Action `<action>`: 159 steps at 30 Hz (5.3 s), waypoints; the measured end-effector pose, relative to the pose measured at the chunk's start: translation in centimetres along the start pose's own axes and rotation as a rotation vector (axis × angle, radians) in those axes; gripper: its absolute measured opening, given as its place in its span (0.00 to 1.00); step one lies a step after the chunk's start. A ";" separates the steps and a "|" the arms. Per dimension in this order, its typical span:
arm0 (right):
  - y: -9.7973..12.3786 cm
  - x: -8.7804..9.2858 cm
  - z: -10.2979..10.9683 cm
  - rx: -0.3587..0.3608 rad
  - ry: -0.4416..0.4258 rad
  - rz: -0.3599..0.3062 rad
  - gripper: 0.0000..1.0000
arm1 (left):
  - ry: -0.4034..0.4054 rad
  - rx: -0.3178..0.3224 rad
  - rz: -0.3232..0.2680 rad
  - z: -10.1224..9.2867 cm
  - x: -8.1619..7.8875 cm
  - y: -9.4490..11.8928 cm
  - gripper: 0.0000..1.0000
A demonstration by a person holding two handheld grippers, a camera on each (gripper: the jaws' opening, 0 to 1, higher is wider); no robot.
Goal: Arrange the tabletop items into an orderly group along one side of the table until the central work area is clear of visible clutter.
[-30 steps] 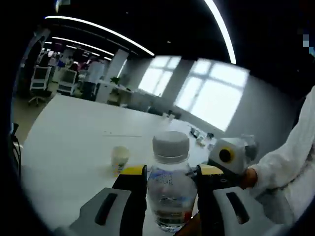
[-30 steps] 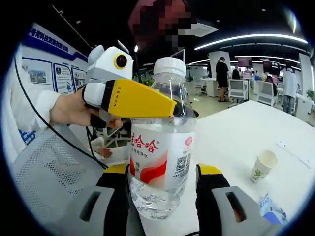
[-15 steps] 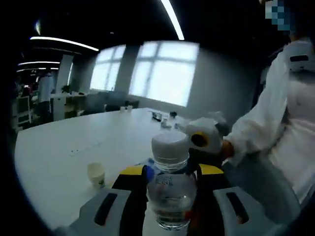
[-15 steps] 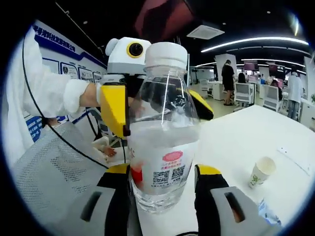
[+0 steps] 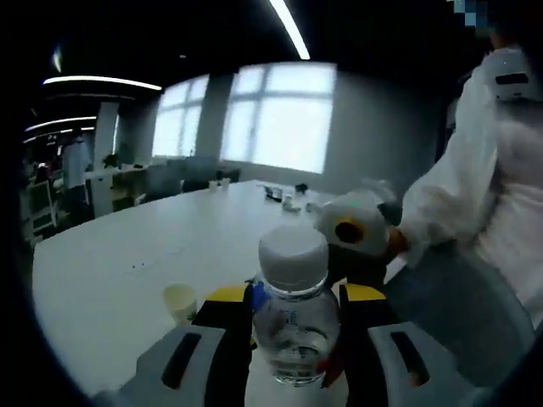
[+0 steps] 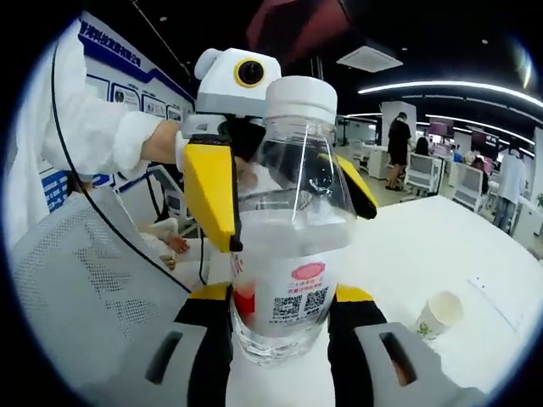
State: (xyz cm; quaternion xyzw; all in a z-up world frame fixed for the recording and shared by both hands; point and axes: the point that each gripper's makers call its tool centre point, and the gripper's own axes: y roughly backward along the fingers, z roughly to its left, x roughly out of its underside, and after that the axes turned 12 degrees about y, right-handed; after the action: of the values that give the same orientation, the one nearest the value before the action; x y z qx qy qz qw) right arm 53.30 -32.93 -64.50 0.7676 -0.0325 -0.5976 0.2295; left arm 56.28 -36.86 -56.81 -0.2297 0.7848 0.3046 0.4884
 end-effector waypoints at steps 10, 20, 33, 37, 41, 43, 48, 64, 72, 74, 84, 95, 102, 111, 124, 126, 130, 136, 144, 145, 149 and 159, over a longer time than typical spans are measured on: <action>-1.2 1.0 -3.7 0.032 0.086 0.037 0.40 | -0.095 -0.055 -0.013 3.3 -0.9 -0.8 0.37; -2.9 1.6 -6.2 0.067 0.090 0.045 0.41 | -0.114 -0.072 -0.007 6.2 -1.0 -1.0 0.37; -4.3 3.1 -9.3 0.122 0.074 0.073 0.41 | -0.128 -0.094 -0.021 9.9 -1.1 -1.9 0.36; -4.7 3.5 -9.8 0.131 0.057 0.075 0.41 | -0.107 -0.091 -0.021 10.9 -1.0 -2.1 0.36; -5.1 3.9 -10.3 0.136 0.038 0.068 0.41 | -0.084 -0.085 -0.023 11.7 -0.9 -2.1 0.36; -5.2 4.1 -10.6 0.138 0.040 0.067 0.41 | -0.086 -0.087 -0.026 12.1 -0.9 -2.2 0.36; -5.4 4.3 -11.6 0.155 0.031 0.058 0.41 | -0.085 -0.093 -0.052 13.1 -1.3 -2.4 0.36; -1.8 5.6 -12.6 0.217 -0.021 0.047 0.45 | -0.067 -0.049 -0.116 16.1 -2.2 -3.2 0.36; 1.1 5.3 -11.0 0.243 -0.034 0.024 0.43 | -0.040 -0.046 -0.128 18.2 -1.7 -4.6 0.36; 2.0 5.1 -10.3 0.246 -0.039 0.017 0.43 | -0.030 -0.046 -0.135 18.8 -1.6 -4.9 0.36; 6.6 5.2 -8.7 0.307 -0.109 0.041 0.42 | -0.024 -0.065 -0.147 21.2 -1.4 -5.4 0.36; 7.7 6.5 -10.6 0.365 -0.140 0.055 0.40 | -0.058 -0.044 -0.116 21.0 -0.6 -6.8 0.36; 7.2 7.5 -10.4 0.345 -0.101 0.124 0.40 | -0.092 -0.006 -0.108 21.3 -0.2 -7.2 0.36; 7.8 9.2 -10.8 0.353 -0.128 0.166 0.39 | -0.113 0.036 -0.093 22.3 1.0 -7.4 0.36; 7.7 10.8 -10.1 0.334 -0.181 0.202 0.37 | -0.122 0.059 -0.077 22.3 2.0 -7.6 0.36; 7.7 10.9 -10.0 0.329 -0.184 0.204 0.37 | -0.121 0.061 -0.076 22.1 2.0 -7.6 0.36; 7.6 11.0 -9.8 0.320 -0.184 0.211 0.37 | -0.125 0.059 -0.079 22.2 2.1 -7.4 0.37; 7.3 11.1 -9.5 0.306 -0.182 0.218 0.37 | -0.116 0.062 -0.091 22.5 2.2 -6.9 0.37; 6.6 11.3 -8.9 0.278 -0.179 0.224 0.37 | -0.126 0.091 -0.089 22.1 2.2 -7.1 0.37; 6.6 11.4 -8.9 0.277 -0.181 0.225 0.37 | -0.127 0.091 -0.087 22.1 2.2 -7.1 0.37; 6.5 11.5 -8.9 0.277 -0.190 0.228 0.37 | -0.136 0.099 -0.081 21.9 2.3 -7.1 0.37; 6.3 11.7 -8.4 0.266 -0.195 0.237 0.37 | -0.111 0.101 -0.089 21.7 2.1 -7.0 0.38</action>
State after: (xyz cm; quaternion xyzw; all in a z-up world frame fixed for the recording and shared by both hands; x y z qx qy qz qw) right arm 65.88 -39.68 -71.10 0.7205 -0.2234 -0.6281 0.1908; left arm 73.60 -26.70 -67.85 -0.2222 0.7598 0.2551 0.5552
